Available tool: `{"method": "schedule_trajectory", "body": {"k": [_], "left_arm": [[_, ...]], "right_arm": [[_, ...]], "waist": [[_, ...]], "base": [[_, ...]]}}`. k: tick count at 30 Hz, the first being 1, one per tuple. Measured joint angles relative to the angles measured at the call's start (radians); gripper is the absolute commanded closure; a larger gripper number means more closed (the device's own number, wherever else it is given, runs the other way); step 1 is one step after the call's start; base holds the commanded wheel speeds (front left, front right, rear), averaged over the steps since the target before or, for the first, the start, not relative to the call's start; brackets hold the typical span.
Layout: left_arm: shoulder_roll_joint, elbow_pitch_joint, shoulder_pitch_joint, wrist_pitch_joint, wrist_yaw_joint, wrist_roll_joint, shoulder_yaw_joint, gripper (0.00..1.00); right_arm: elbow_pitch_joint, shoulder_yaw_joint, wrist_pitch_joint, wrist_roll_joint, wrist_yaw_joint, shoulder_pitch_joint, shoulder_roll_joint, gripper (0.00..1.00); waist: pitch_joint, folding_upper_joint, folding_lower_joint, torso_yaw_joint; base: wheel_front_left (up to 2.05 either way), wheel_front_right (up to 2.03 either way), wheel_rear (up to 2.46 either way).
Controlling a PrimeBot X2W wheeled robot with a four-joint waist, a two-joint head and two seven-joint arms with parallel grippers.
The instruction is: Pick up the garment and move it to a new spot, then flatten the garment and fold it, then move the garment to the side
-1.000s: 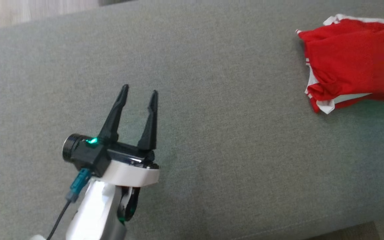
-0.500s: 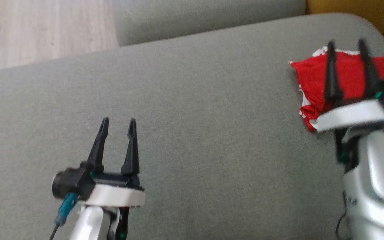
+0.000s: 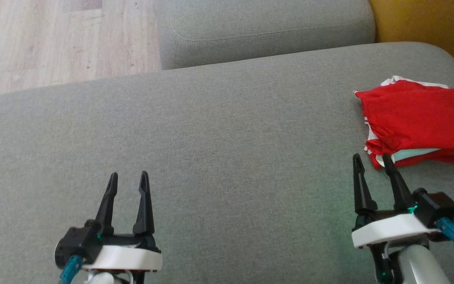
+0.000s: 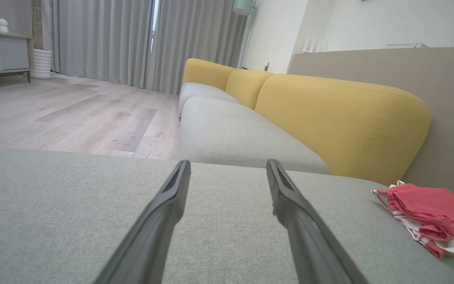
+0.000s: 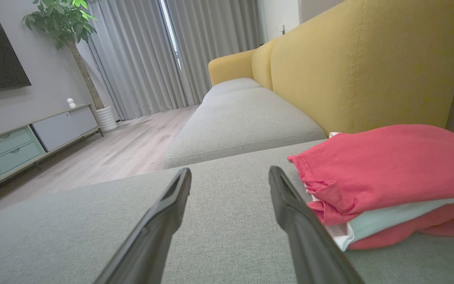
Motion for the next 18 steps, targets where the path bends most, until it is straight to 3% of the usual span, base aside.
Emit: {"method": "schedule_trajectory", "body": {"k": [18], "left_arm": [[0.000,-0.024,0.012,0.000,-0.001,-0.014,0.019,0.00]], "right_arm": [[-0.057,-0.006,0.000,0.008,0.000,0.020,0.000,0.00]], "waist": [[-0.002,0.0000,0.0001,0.006]], "base": [[0.00,0.00,0.00]]}}
